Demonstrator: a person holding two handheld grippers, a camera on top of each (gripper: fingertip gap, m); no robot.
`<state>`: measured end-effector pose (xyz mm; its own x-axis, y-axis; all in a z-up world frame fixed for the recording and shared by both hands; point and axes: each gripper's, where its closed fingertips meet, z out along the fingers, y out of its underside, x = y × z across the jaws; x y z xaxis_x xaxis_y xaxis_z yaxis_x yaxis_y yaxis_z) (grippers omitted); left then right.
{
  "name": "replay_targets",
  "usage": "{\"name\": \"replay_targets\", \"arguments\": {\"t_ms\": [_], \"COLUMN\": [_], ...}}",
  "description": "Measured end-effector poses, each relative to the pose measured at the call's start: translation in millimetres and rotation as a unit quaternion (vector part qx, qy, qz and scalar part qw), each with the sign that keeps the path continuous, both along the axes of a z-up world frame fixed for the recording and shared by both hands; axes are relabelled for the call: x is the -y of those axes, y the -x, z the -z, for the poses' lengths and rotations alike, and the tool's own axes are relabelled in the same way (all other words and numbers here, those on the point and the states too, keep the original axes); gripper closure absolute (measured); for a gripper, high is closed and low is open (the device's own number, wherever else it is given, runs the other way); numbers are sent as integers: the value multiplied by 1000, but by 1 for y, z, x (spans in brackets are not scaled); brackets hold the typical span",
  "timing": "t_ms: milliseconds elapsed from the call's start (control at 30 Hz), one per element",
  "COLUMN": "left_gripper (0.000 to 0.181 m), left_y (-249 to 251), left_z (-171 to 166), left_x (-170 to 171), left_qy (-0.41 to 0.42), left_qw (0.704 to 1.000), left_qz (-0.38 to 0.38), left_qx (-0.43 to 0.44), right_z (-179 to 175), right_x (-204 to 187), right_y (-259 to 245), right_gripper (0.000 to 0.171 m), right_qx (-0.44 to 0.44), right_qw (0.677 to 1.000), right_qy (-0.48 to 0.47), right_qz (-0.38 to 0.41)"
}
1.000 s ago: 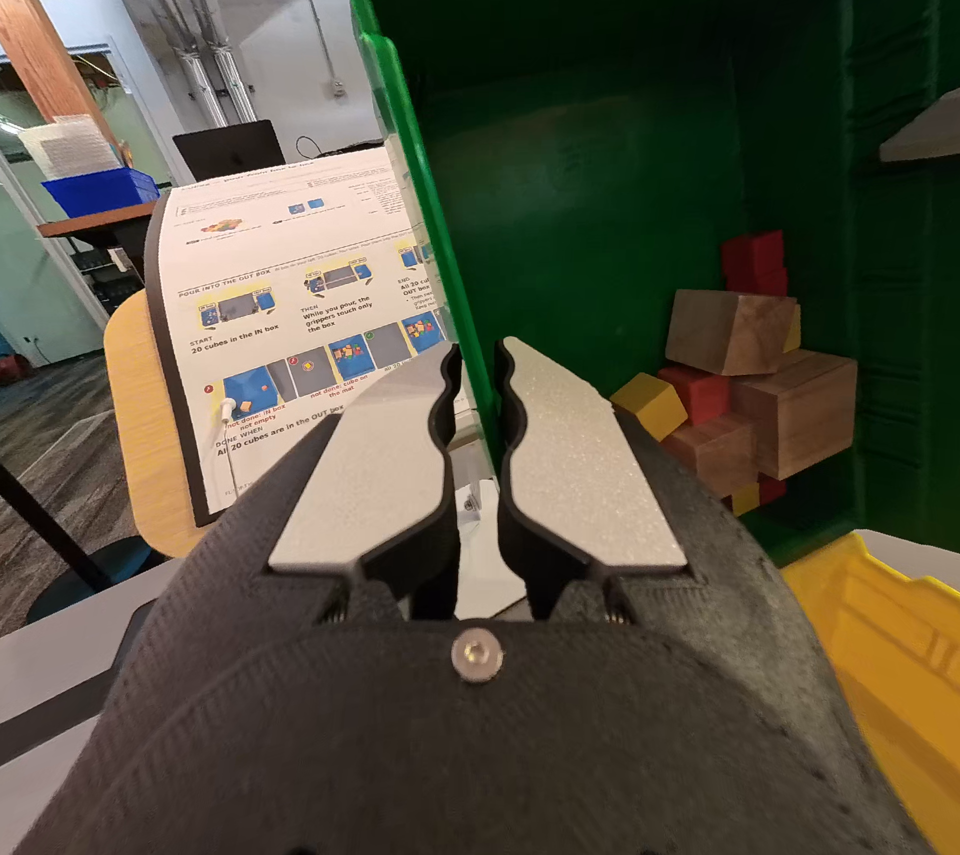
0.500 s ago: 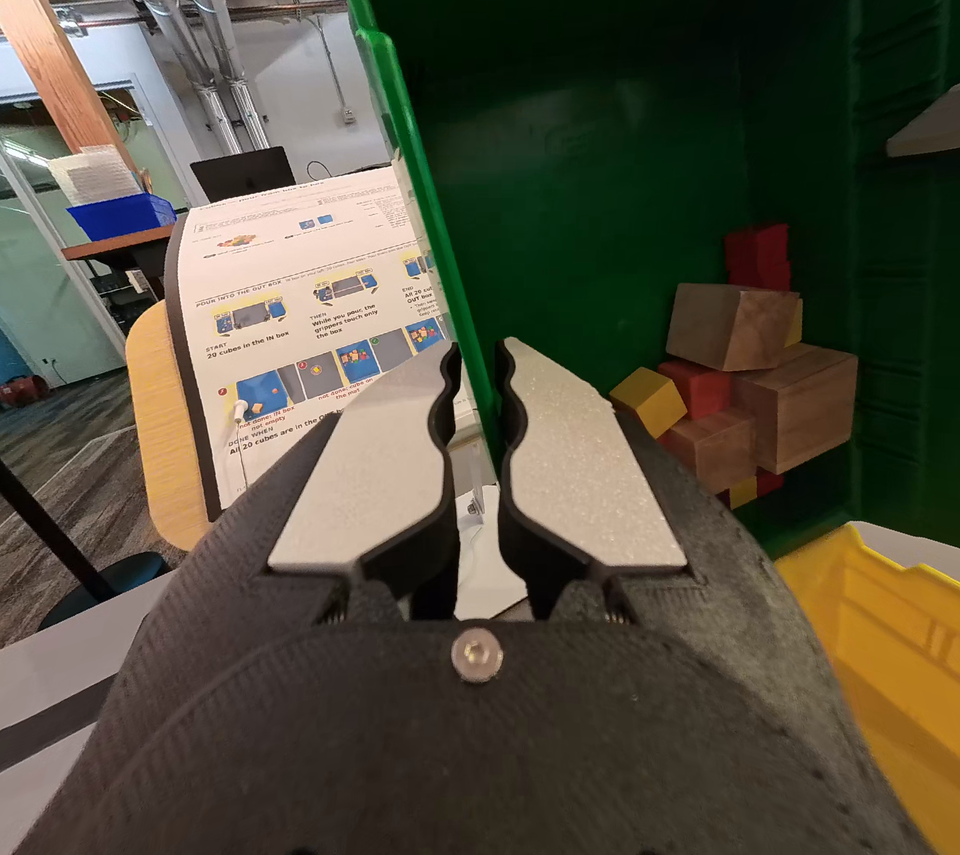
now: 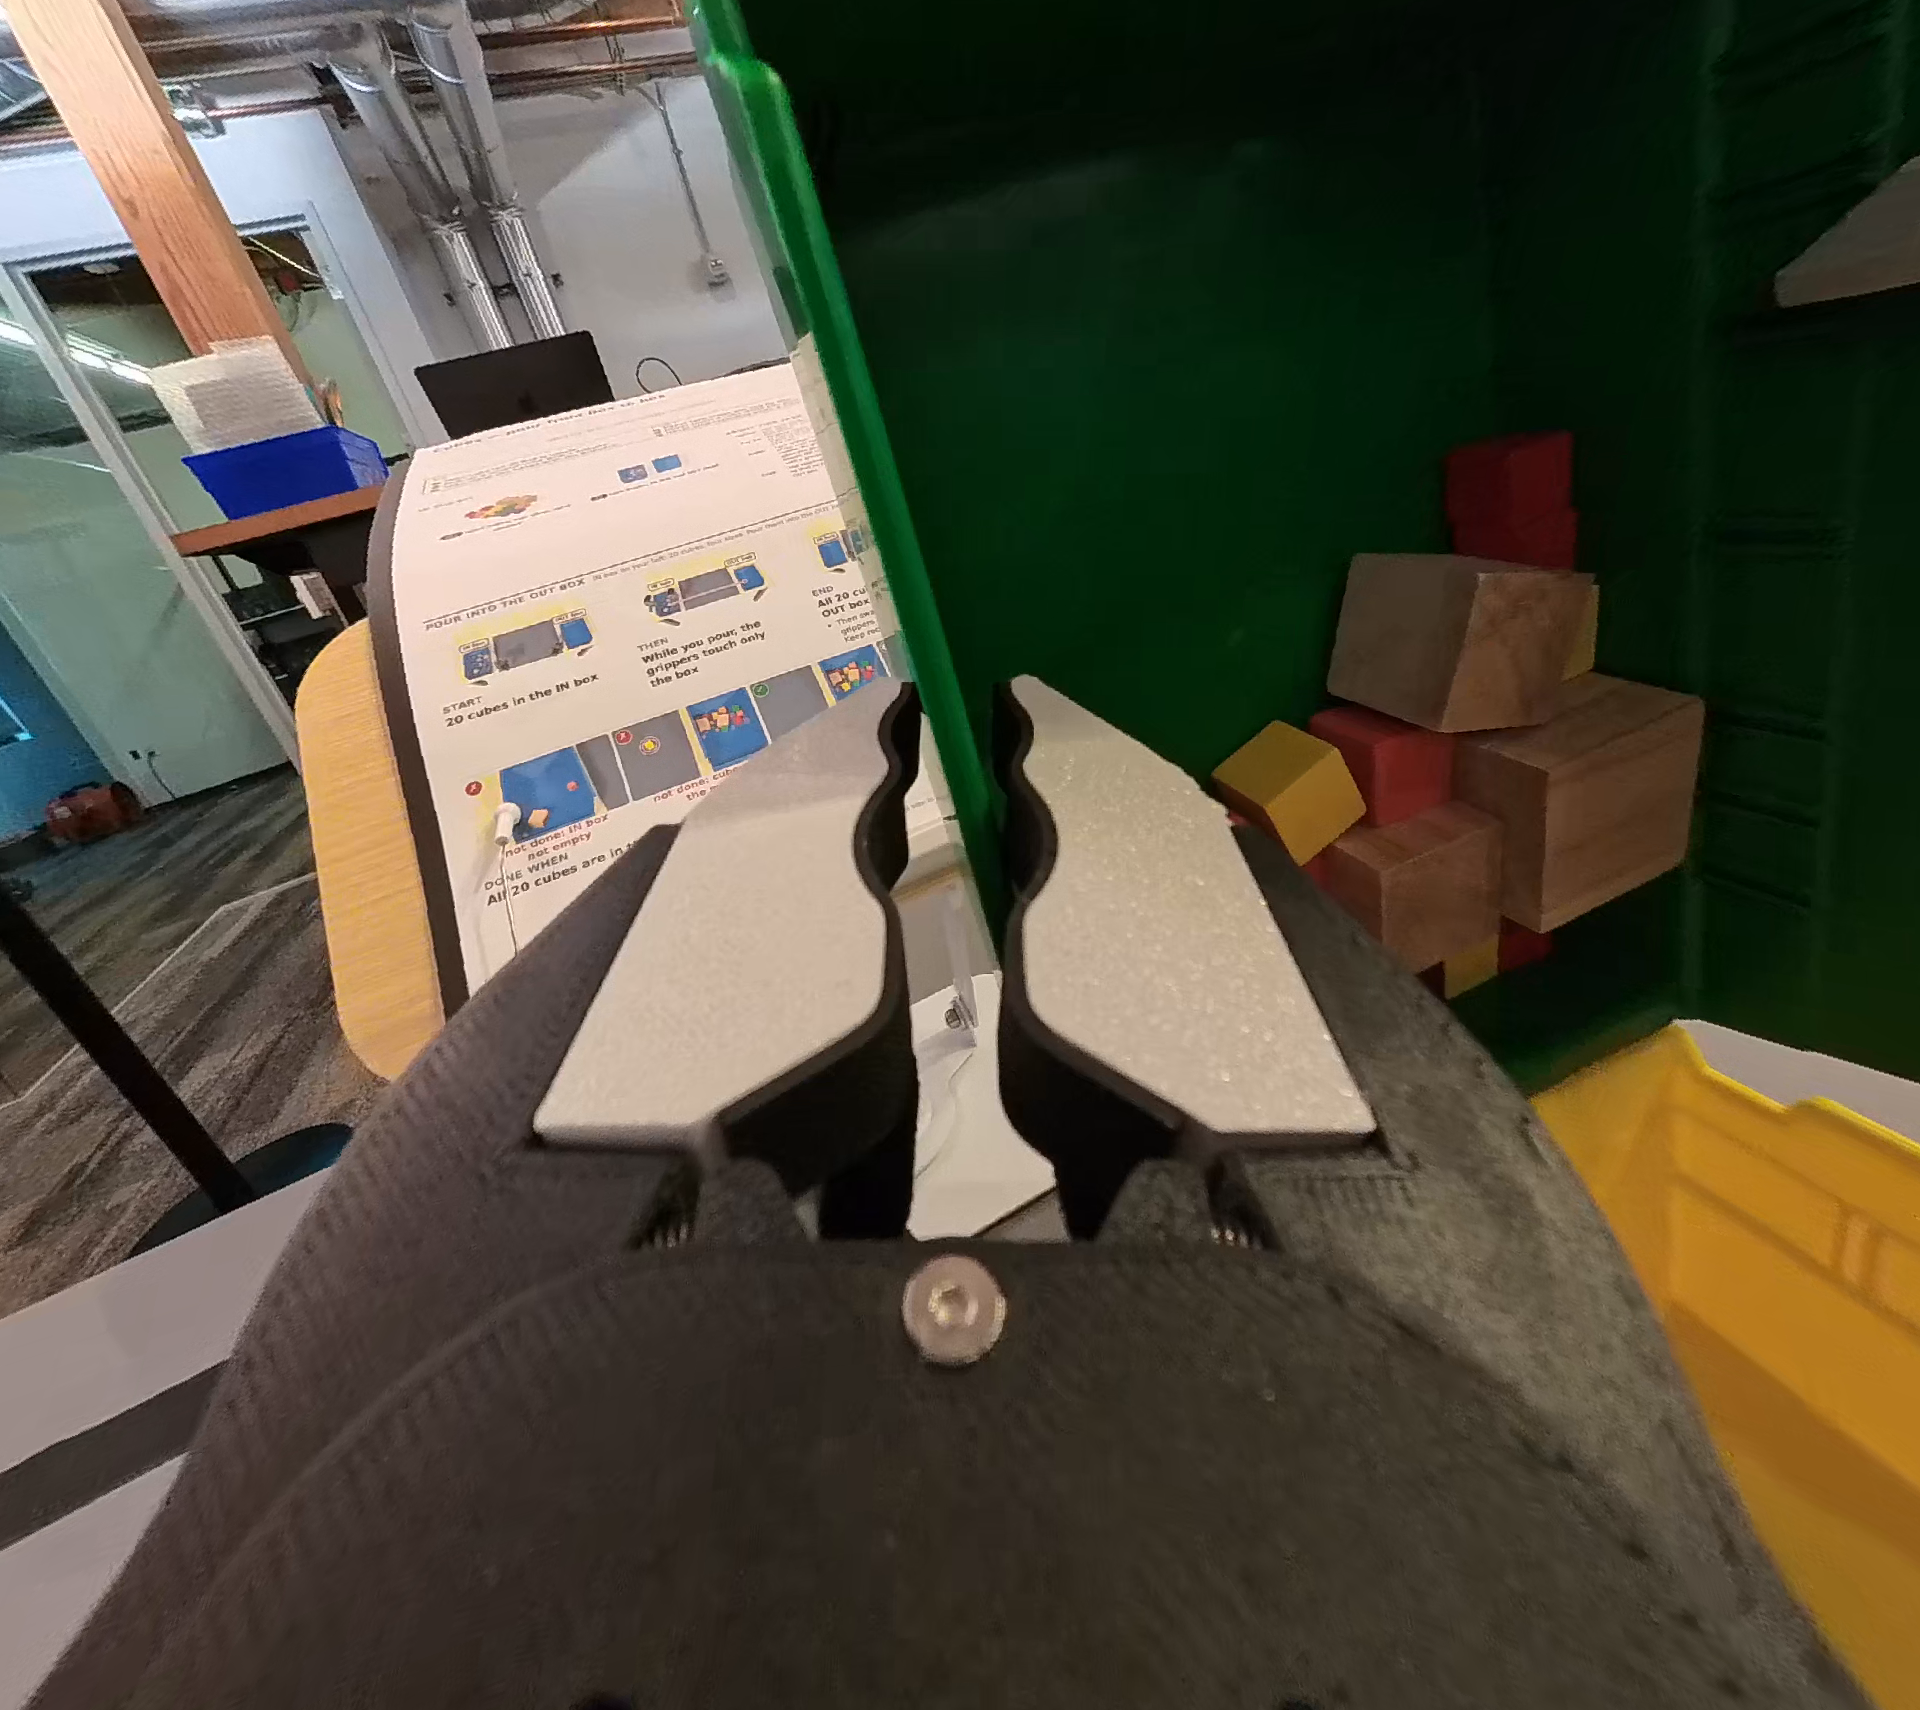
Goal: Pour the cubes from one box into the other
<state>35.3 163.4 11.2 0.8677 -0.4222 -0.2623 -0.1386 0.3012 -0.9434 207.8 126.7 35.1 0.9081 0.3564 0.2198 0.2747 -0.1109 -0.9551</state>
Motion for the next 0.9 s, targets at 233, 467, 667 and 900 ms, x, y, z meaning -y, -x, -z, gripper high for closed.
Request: {"name": "replay_targets", "arguments": {"t_ms": [233,467,667,900], "left_gripper": [168,168,168,169], "left_y": [1,1,2,3], "left_z": [0,1,1,1], "left_x": [5,8,11,13], "left_qy": [-7,-9,-12,-17], "left_qw": [1000,1000,1000,1000], "left_qz": [-2,-3,-5,-10], "left_qx": [-6,-7,-8,-7], "right_z": [1,2,2,2], "right_x": [6,10,13,18], "right_y": [1,2,2,3], "right_gripper": [163,163,163,163], "right_qx": [-1,0,-1,-6], "right_qw": [1000,1000,1000,1000], "right_qy": [-3,-2,-5,-12], "right_qz": [0,-1,1,4]}}
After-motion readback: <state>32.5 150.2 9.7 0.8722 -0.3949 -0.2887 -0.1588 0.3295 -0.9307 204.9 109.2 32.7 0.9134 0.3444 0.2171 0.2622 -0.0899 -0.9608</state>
